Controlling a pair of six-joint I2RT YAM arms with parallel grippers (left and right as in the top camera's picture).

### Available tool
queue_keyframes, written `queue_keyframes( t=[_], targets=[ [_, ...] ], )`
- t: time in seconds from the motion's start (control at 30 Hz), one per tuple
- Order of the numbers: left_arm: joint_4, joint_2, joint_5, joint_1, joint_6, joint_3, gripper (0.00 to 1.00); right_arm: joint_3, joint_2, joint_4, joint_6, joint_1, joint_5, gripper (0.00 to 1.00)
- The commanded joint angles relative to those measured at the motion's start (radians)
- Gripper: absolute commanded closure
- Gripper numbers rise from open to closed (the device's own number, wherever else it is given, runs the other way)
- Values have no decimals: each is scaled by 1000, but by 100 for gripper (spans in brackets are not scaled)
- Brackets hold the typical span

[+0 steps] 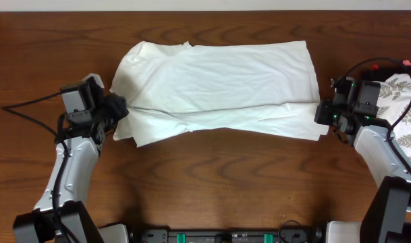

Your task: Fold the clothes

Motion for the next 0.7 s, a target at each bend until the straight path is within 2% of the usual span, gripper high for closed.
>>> queue_keyframes(
  t=[0.0, 0.1, 0.43, 0.67],
  targets=[
    [-34, 3, 80, 3, 3, 16, 70, -2, 4, -2, 13, 13, 3, 99],
    [-70, 5, 80, 3, 2, 12, 64, -2, 4, -10, 13, 13, 3, 99],
    [-92, 92, 79, 3, 2, 7, 64, -2, 4, -35, 13, 13, 3, 99],
    [-39, 175, 79, 3, 2, 7, 64, -2, 4, -43, 13, 13, 3, 99]
  ],
)
